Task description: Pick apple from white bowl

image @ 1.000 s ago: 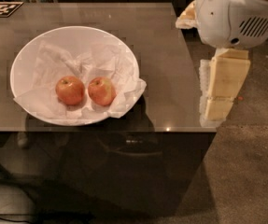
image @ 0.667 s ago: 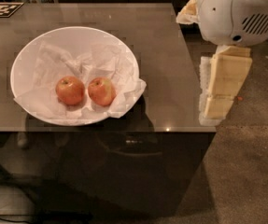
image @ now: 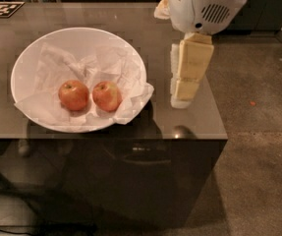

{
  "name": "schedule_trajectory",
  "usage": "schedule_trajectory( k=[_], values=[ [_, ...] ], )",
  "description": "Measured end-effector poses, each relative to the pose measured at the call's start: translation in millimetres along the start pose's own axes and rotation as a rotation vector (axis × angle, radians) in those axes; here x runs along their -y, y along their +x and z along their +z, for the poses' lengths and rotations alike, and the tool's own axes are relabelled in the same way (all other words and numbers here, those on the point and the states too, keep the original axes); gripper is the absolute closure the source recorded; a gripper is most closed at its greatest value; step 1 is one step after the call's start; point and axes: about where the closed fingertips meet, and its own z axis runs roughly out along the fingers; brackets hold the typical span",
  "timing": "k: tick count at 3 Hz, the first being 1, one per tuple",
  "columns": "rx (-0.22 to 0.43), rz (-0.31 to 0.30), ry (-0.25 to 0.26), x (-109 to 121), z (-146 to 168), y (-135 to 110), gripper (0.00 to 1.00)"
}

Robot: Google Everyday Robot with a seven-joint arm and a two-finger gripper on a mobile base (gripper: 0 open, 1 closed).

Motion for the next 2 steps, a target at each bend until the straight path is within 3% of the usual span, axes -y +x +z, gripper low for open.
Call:
schedule_trajectory(
  k=[1, 2],
  values=[
    [0.059, -0.039, -0.057, 33.8, 23.8, -30.0, 0.0],
    [0.064, -0.04, -0.046, 35.6, 22.6, -32.3, 0.0]
  ],
)
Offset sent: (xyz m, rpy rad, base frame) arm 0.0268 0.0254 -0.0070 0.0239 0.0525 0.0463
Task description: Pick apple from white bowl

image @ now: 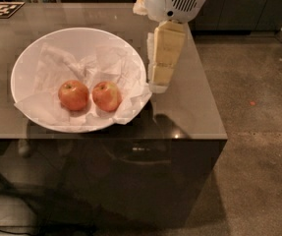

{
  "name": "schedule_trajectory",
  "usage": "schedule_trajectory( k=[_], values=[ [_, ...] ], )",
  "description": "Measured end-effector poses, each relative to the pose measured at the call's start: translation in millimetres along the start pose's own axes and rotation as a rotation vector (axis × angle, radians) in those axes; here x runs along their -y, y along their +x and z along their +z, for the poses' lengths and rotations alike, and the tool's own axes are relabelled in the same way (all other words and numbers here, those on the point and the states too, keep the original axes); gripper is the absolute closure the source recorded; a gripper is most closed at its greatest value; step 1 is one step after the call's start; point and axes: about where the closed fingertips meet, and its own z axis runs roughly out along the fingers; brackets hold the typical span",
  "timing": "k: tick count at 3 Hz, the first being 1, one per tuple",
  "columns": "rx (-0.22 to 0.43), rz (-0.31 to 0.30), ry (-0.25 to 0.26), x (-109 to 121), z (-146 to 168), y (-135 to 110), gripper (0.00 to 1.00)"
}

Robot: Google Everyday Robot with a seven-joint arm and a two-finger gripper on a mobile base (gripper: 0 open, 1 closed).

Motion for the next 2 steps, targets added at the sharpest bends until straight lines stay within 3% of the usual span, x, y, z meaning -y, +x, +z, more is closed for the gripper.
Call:
schedule_trajectory(
  k=[1, 2],
  values=[
    [0.013, 0.02, -0.058, 12, 38, -6, 0.0],
    [0.023, 0.043, -0.15, 20, 80, -14, 0.0]
  ],
)
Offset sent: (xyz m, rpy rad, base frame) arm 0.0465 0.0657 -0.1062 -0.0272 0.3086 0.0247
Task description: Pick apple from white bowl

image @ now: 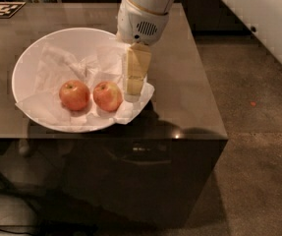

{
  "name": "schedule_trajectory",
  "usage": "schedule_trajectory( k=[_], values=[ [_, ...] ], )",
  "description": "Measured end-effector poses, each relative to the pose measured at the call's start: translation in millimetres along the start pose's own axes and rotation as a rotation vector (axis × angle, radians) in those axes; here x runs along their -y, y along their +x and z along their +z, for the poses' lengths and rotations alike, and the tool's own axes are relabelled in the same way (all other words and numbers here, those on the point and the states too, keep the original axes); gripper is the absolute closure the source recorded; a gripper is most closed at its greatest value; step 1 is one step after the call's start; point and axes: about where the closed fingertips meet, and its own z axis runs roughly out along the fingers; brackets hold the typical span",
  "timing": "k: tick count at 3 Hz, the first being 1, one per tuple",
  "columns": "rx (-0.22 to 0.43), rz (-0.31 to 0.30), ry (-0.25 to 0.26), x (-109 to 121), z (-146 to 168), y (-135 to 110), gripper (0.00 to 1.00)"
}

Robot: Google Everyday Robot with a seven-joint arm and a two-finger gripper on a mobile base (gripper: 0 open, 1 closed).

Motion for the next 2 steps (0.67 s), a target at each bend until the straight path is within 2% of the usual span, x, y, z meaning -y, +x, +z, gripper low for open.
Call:
schedule_trajectory(
  k=[2],
  values=[
    [-0.008, 0.008, 0.023, 6.1, 8.0, -3.7, 0.0]
  ],
)
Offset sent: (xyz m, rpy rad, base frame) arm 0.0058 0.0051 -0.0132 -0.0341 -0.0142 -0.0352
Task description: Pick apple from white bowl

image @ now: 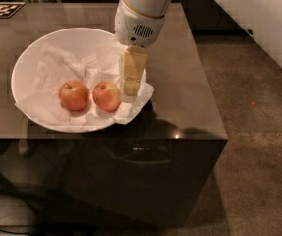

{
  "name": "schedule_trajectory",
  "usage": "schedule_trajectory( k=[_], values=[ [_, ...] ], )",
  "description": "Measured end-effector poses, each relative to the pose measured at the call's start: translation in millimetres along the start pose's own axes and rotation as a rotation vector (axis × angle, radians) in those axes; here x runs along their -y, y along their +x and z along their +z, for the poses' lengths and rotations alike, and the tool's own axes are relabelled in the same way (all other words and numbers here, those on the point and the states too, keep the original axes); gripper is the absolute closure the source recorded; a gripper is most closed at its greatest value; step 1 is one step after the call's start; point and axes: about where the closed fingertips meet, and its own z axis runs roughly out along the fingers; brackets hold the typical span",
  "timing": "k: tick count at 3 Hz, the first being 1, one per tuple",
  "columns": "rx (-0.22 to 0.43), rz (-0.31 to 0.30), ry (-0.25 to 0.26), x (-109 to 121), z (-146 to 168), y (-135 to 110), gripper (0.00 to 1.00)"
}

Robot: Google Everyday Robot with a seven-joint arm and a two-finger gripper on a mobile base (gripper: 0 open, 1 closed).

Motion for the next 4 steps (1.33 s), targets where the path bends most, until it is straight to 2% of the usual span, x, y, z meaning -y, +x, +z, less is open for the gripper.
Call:
schedule_trajectory(
  k=[1, 2, 4],
  values=[
    [-0.047, 0.047, 0.001, 3, 26, 3, 0.0],
    [-0.064, 0.098, -0.045, 4, 56, 11, 0.0],
    [-0.043, 0.107, -0.037, 3, 52, 7, 0.0]
  ],
)
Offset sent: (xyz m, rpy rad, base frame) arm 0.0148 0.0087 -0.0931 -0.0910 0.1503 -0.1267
